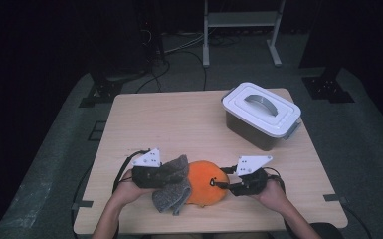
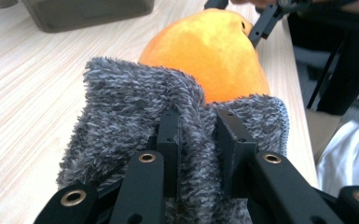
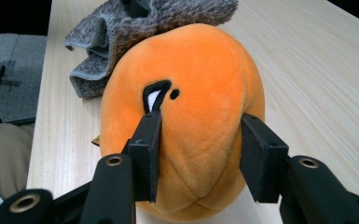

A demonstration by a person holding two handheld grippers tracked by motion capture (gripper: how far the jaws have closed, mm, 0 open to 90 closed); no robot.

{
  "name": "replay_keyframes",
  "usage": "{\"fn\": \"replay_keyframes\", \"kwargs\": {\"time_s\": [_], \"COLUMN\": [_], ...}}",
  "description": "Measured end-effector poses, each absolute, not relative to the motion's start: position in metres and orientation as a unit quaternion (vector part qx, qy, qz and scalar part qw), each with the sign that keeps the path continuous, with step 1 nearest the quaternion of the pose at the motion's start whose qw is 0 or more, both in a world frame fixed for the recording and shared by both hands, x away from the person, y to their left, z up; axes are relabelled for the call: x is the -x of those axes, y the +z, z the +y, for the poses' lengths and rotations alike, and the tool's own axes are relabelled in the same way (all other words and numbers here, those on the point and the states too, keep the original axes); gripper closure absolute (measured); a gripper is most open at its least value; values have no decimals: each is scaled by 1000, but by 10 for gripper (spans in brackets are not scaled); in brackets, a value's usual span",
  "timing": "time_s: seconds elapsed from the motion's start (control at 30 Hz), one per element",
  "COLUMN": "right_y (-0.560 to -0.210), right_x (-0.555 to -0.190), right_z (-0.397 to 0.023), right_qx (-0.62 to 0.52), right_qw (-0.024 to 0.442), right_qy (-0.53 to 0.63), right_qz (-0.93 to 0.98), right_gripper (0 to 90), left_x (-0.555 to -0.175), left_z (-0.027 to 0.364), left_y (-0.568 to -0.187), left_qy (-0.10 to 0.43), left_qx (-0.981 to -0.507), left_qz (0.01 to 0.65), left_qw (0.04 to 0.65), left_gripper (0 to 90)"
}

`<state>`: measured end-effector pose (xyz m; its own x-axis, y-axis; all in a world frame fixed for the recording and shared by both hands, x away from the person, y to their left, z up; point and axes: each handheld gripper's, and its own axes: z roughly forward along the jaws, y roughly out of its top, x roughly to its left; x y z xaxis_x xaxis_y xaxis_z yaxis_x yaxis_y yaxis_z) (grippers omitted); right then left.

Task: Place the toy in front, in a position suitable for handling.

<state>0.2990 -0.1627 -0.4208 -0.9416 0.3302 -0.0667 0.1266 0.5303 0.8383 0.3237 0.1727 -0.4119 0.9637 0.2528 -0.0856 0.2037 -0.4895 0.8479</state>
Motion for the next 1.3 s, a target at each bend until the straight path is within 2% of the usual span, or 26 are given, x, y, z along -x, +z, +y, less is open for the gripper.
{"fn": "replay_keyframes", "kwargs": {"time_s": [0.2,0.27,0.33,0.43,0.5,0.57,0.67,0.73,0.87,1.0,1.1,1.2,1.3], "right_y": [-419,-418,-418,-420,-423,-424,-425,-423,-412,-409,-413,-413,-418], "right_x": [-298,-295,-296,-301,-305,-307,-307,-303,-293,-291,-295,-300,-302], "right_z": [-156,-151,-153,-158,-161,-161,-158,-156,-152,-151,-156,-160,-157], "right_qx": [-121,-113,-119,-142,-159,-164,-163,-152,-128,-119,-132,-147,-156], "right_qw": [107,112,106,80,65,57,50,72,105,114,93,77,65], "right_qy": [476,477,475,484,485,485,484,481,497,494,500,507,499], "right_qz": [865,865,865,860,858,857,858,860,852,854,851,846,850], "right_gripper": [516,479,402,309,281,293,409,490,544,536,439,388,387], "left_x": [-322,-318,-318,-318,-319,-320,-320,-318,-312,-308,-311,-312,-312], "left_z": [163,150,148,152,157,160,158,155,144,135,139,142,141], "left_y": [-404,-404,-407,-409,-411,-411,-409,-404,-390,-392,-398,-399,-399], "left_qy": [10,12,5,1,-2,-1,4,12,9,17,7,2,1], "left_qx": [-843,-857,-857,-863,-865,-865,-866,-864,-850,-867,-866,-865,-865], "left_qz": [120,100,102,101,105,110,110,106,80,68,75,80,79], "left_qw": [524,505,505,494,491,489,488,493,520,494,494,496,496], "left_gripper": [730,729,729,729,728,727,727,728,728,728,728,728,727]}}
